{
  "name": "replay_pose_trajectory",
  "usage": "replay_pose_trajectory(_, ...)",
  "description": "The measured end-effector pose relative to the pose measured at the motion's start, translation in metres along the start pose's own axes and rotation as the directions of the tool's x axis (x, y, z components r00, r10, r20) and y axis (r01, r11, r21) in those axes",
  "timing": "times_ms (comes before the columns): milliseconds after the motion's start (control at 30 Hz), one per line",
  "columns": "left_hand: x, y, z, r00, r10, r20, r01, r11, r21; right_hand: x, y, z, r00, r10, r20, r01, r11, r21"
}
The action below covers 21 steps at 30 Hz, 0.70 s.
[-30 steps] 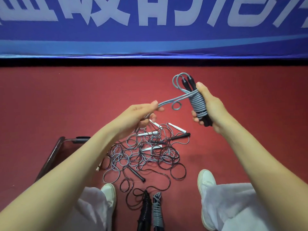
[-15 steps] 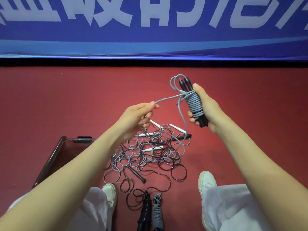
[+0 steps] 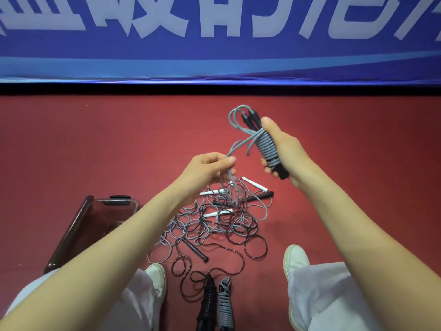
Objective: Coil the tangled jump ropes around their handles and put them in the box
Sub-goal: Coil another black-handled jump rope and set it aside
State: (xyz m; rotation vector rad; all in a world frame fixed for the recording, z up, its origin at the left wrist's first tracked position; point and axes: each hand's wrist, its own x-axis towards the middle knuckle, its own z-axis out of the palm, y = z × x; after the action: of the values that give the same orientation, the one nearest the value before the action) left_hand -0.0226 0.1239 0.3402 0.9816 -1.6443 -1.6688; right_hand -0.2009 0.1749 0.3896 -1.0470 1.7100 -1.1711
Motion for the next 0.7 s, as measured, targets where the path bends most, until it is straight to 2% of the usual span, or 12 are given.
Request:
replay_pose_trajectory(33,0.001,-0.004,-0.008,1.000,0.021,-0.022,-0.017,0.988,0.155,0.000,-0.002,-0.005,0.998,0.054,0.017,-0.055,0.994,0.098)
replay_pose_trajectory(100,0.002,-0.014,-0.021,0.999,0.031,-0.021,-0.018,0.894,0.448,-0.001,-0.003,-0.011,0.988,0.118,0.100,-0.137,0.967,0.213)
replay_pose_trajectory(200,-0.004,-0.019,-0.024,0.999,-0.054,0.000,0.045,0.835,0.549,-0.004,-0.002,-0.007,0.955,0.134,0.265,-0.216,0.925,0.312)
replay_pose_trajectory(300,-0.005,-0.019,-0.016,0.998,-0.067,0.002,0.048,0.730,0.682,-0.006,-0.004,-0.001,0.948,0.112,0.297,-0.207,0.928,0.310)
replay_pose_trajectory(367,-0.005,-0.015,-0.011,0.998,-0.067,0.015,0.039,0.734,0.679,-0.005,-0.005,0.000,0.965,0.112,0.239,-0.168,0.959,0.229)
replay_pose_trajectory(433,-0.004,-0.011,-0.006,0.994,-0.091,0.060,0.044,0.839,0.542,-0.005,-0.004,0.002,0.983,0.087,0.164,-0.102,0.991,0.086)
replay_pose_trajectory(500,-0.002,-0.005,0.000,0.999,-0.014,0.044,-0.006,0.909,0.416,-0.004,-0.003,0.006,0.993,0.023,0.117,-0.020,0.999,-0.027)
replay_pose_trajectory(600,0.002,-0.003,0.004,0.985,0.171,-0.020,-0.140,0.863,0.486,-0.001,-0.001,0.011,0.996,-0.084,0.035,0.089,0.978,-0.190)
replay_pose_trajectory(700,0.003,-0.001,0.005,0.978,0.205,-0.040,-0.169,0.888,0.428,0.001,0.002,0.015,0.987,-0.153,-0.053,0.129,0.940,-0.317)
